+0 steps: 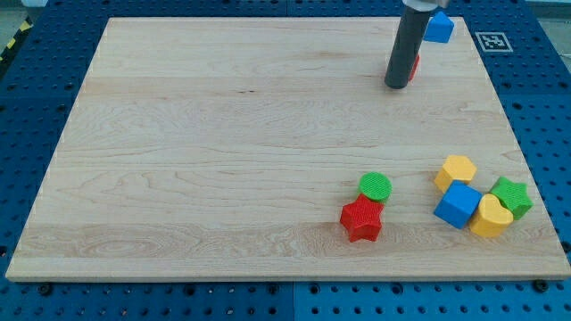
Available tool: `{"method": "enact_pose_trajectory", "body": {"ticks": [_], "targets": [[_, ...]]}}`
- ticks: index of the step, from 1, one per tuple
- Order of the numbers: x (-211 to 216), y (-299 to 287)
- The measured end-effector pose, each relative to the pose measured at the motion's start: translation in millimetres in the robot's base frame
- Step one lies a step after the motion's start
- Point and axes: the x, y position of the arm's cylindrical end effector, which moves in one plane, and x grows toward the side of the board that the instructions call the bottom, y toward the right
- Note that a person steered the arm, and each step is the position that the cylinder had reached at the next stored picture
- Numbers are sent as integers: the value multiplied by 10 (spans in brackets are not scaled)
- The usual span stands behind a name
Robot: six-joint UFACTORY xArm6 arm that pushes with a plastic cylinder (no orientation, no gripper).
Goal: Slide the blue triangle slightly down
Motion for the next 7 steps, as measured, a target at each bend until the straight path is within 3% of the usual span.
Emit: {"method": "enact_pose_trajectory", "body": {"ticks": [3, 5, 7], "targets": [[-274, 166], [-99, 959], [-498, 1740]]}}
